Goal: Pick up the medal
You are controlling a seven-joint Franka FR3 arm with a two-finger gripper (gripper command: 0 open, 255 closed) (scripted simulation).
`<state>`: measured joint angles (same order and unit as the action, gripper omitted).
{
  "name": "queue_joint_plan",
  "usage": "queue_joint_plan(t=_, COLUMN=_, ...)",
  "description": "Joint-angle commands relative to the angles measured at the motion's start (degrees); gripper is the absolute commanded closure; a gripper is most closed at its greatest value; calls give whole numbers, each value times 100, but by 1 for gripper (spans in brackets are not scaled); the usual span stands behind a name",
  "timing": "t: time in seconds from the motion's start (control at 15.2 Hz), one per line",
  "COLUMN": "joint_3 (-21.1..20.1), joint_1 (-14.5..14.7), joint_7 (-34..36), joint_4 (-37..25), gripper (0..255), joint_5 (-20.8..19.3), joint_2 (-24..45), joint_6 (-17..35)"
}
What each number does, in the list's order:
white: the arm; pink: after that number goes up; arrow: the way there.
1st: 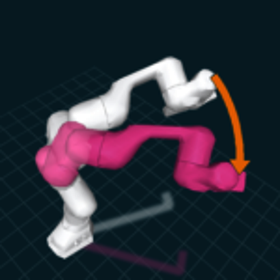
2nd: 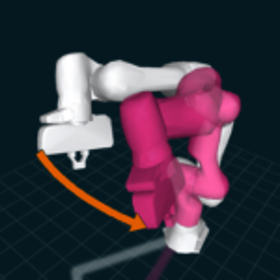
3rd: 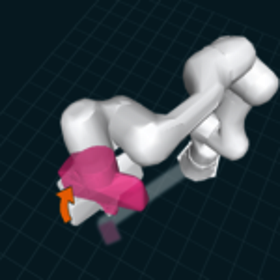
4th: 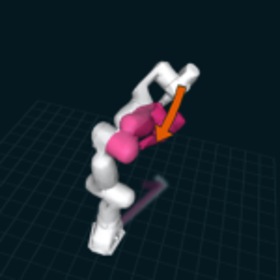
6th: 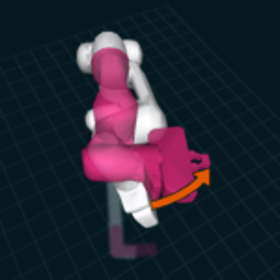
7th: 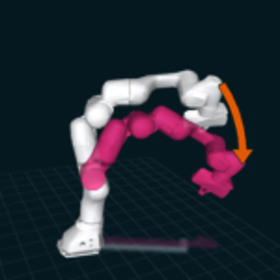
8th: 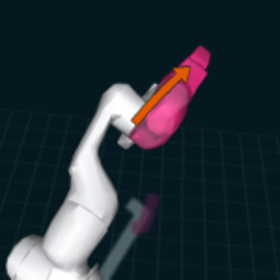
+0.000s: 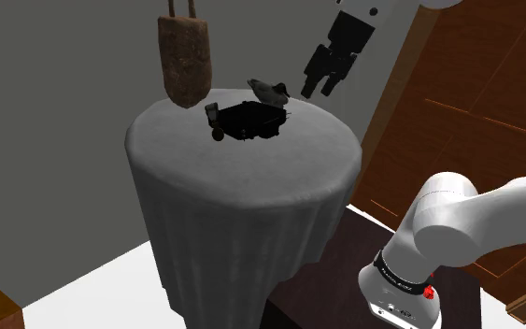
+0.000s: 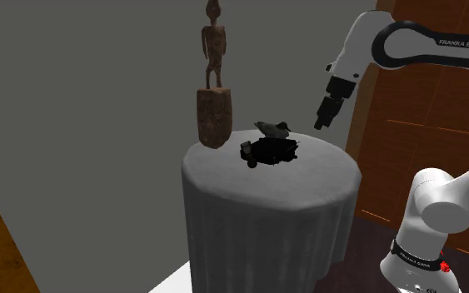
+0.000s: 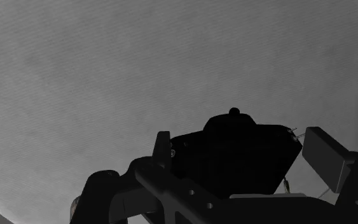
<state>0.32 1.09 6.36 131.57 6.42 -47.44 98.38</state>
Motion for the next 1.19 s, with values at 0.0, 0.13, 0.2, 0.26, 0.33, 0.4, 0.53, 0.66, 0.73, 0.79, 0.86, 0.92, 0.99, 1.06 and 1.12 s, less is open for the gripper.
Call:
queue_joint_plan(t=0.0, joint_3=0, joint_1=0, joint_7=0, joint_4=0, gripper=0, joint_5=0, joint_2=0, joint_6=0)
queue_joint_plan(t=0.13, joint_3=32, joint_1=94, joint_7=-59, joint_4=-425, gripper=0, joint_5=116, joint_2=627, joint_6=-38)
queue_joint_plan(t=0.2, joint_3=48, joint_1=141, joint_7=-89, joint_4=-647, gripper=0, joint_5=176, joint_2=936, joint_6=-72)
queue_joint_plan(t=0.26, joint_3=65, joint_1=187, joint_7=-121, joint_4=-877, gripper=0, joint_5=238, joint_2=1243, joint_6=-115)
queue_joint_plan(t=0.33, joint_3=81, joint_1=231, joint_7=-153, joint_4=-1113, gripper=0, joint_5=301, joint_2=1549, joint_6=-167)
queue_joint_plan(t=0.4, joint_3=97, joint_1=273, joint_7=-185, joint_4=-1357, gripper=0, joint_5=366, joint_2=1853, joint_6=-228)
queue_joint_plan(t=0.53, joint_3=127, joint_1=354, joint_7=-248, joint_4=-1868, gripper=0, joint_5=500, joint_2=2458, joint_6=-378)
queue_joint_plan(t=0.66, joint_3=151, joint_1=425, joint_7=-308, joint_4=-2412, gripper=0, joint_5=642, joint_2=3063, joint_6=-562)
queue_joint_plan(t=0.73, joint_3=159, joint_1=455, joint_7=-335, joint_4=-2698, gripper=0, joint_5=715, joint_2=3367, joint_6=-668)
queue_joint_plan(t=0.79, joint_3=166, joint_1=483, joint_7=-360, joint_4=-2995, gripper=0, joint_5=788, joint_2=3673, joint_6=-782)
queue_joint_plan(t=0.86, joint_3=170, joint_1=507, joint_7=-382, joint_4=-3304, gripper=0, joint_5=863, joint_2=3981, joint_6=-906)
queue_joint_plan(t=0.92, joint_3=171, joint_1=528, joint_7=-399, joint_4=-3625, gripper=0, joint_5=939, joint_2=4293, joint_6=-1039)
queue_joint_plan(t=0.99, joint_3=167, joint_1=544, joint_7=-412, joint_4=-3961, gripper=0, joint_5=1016, joint_2=4609, joint_6=-1181)
queue_joint_plan(t=1.06, joint_3=159, joint_1=556, joint_7=-419, joint_4=-4314, gripper=0, joint_5=1093, joint_2=4931, joint_6=-1333)
queue_joint_plan(t=1.12, joint_3=147, joint_1=564, joint_7=-419, joint_4=-4686, gripper=0, joint_5=1170, joint_2=5260, joint_6=-1495)
